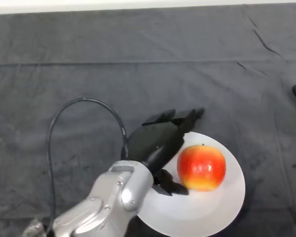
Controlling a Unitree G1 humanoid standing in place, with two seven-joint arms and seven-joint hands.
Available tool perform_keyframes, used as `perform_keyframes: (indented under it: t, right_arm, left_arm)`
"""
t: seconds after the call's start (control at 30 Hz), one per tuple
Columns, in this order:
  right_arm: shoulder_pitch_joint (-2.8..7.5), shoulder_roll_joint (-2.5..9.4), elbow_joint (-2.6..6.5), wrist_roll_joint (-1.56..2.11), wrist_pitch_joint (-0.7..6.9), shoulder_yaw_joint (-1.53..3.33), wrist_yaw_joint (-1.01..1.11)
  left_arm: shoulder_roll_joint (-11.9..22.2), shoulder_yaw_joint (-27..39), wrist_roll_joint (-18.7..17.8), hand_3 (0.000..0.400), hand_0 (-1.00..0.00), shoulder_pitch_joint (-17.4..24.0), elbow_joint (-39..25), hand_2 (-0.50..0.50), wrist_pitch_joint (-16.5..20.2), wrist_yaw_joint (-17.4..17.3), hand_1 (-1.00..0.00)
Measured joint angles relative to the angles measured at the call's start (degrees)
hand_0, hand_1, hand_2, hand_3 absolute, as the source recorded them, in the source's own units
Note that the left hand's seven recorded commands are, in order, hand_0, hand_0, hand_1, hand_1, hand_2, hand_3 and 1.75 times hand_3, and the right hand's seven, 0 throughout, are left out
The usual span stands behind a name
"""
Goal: Move the apple to the plate
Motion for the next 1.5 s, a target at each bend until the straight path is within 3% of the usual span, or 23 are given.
perform_keyframes:
  t: [0.3, 0.63, 0.9, 1.2, 1.5]
  right_arm:
    - [0.00, -0.02, 0.00, -0.02, 0.00, -0.01, 0.02]
    - [0.00, -0.08, 0.00, -0.04, -0.01, -0.04, 0.08]
    - [0.00, -0.11, 0.00, -0.05, -0.03, -0.02, 0.12]
    - [0.00, -0.14, 0.00, -0.08, -0.03, -0.02, 0.15]
    - [0.00, -0.14, 0.00, -0.09, -0.03, -0.02, 0.15]
  left_arm:
    - [5.47, 12.36, -0.55, 0.000, 0.00, 3.51, -7.88, 0.00, -0.53, -0.82, 0.00]
    - [7.34, 30.97, -5.19, 0.000, 0.00, 14.30, -10.77, 0.00, -8.20, 6.69, 0.00]
    - [7.33, 46.10, -9.82, 0.000, 0.00, 22.30, -10.74, 0.00, -17.67, 14.35, 0.00]
    - [6.22, 59.61, -14.67, 0.000, 0.00, 25.08, -3.05, 0.00, -28.26, 19.85, 0.00]
    - [4.08, 69.32, -19.39, 0.000, 0.00, 27.30, 2.63, 0.00, -32.71, 23.29, 0.00]
